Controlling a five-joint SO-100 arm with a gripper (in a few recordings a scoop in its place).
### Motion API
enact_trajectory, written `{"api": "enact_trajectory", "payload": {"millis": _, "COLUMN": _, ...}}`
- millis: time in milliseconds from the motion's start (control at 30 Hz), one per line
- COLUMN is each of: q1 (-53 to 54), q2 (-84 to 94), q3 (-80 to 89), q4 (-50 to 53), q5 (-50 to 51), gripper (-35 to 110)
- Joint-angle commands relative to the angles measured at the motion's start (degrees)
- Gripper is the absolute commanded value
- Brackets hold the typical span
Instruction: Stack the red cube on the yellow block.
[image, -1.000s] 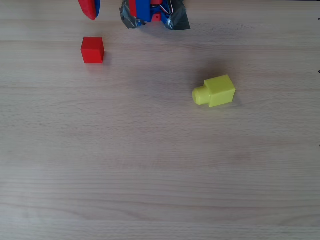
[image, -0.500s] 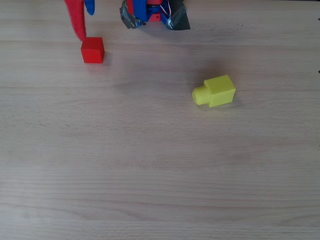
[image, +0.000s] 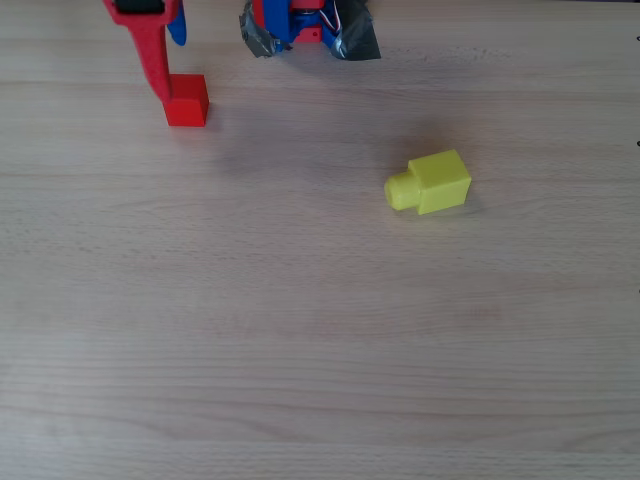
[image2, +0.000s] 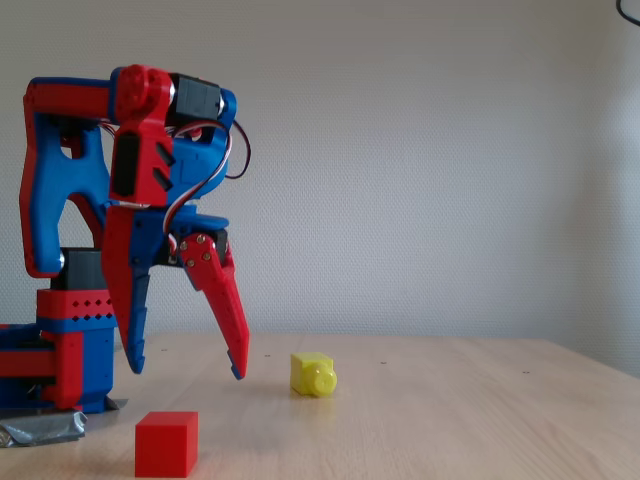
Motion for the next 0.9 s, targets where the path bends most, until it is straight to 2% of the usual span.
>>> {"api": "enact_trajectory", "payload": {"millis": 0, "q1": 1.23, "q2": 1.32, "q3": -0.53, "q4": 0.53, "q5": -1.23, "gripper": 33}}
{"api": "enact_trajectory", "payload": {"millis": 300, "q1": 3.16, "q2": 0.97, "q3": 1.32, "q4": 1.32, "q5": -3.78, "gripper": 32}}
{"api": "enact_trajectory", "payload": {"millis": 867, "q1": 5.54, "q2": 1.14, "q3": 7.03, "q4": -5.19, "q5": -7.91, "gripper": 33}}
